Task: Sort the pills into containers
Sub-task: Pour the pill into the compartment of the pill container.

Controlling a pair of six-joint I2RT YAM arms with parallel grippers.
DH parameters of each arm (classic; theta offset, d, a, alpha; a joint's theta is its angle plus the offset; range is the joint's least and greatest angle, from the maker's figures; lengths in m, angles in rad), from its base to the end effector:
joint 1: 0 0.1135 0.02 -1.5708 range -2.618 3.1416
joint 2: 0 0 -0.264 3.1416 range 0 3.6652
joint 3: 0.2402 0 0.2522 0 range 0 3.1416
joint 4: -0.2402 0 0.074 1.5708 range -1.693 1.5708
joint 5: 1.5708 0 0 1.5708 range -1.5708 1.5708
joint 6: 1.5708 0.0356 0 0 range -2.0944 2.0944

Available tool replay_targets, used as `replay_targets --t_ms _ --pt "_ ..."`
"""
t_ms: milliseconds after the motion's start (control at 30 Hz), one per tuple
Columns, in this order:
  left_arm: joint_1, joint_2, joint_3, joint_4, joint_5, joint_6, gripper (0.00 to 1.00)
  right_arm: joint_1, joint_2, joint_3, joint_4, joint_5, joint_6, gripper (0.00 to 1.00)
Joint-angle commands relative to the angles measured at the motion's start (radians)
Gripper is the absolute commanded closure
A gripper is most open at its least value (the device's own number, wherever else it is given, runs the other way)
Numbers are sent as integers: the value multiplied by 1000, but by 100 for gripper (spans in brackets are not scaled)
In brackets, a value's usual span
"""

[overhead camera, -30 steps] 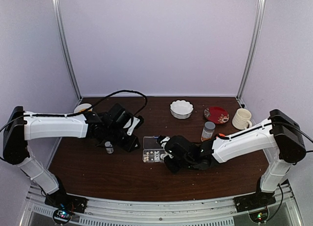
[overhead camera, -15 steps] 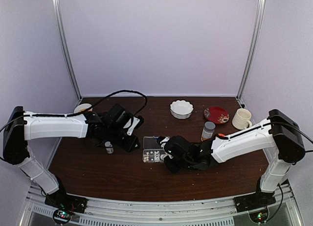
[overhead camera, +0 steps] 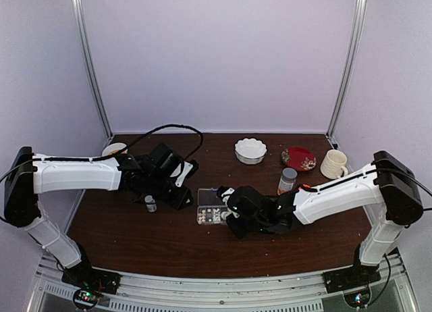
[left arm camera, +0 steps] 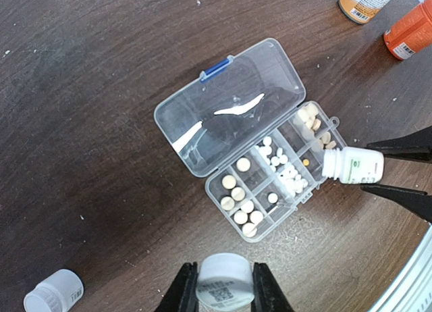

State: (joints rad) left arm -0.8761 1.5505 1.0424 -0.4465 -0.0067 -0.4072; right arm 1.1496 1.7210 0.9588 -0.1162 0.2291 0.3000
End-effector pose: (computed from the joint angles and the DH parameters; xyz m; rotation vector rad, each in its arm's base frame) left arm 0.2058 -0.2466 0.2212 0.6016 2.5309 -0.4885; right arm 0.1495 0.3138 0.1651 -0.9178 2.2758 0.3752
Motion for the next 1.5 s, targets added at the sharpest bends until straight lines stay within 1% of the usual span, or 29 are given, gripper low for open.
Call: replay_targets --t_ms 0,233,333,500,600,867,1000,1267,1467 --pt "5 5 26 9 -5 -4 100 3 38 9 -11 13 12 100" --pt "5 10 32 9 -1 -2 100 3 -25 36 -32 58 -15 100" --pt "5 12 39 6 -1 0 100 1 -20 45 -40 51 -16 100" --pt "5 12 38 2 -3 1 100 1 26 3 -1 0 13 100" --pt "5 12 36 3 -3 2 100 3 33 -1 -2 -4 19 100" --pt "5 12 47 3 1 4 100 -1 -37 78 -66 63 -37 100" --pt "5 12 44 2 0 4 100 0 -40 48 -46 48 -20 100" --pt "5 17 41 2 -1 2 100 4 48 -25 22 -20 36 100" --pt "5 16 41 3 4 -1 100 3 -1 3 -8 30 6 100"
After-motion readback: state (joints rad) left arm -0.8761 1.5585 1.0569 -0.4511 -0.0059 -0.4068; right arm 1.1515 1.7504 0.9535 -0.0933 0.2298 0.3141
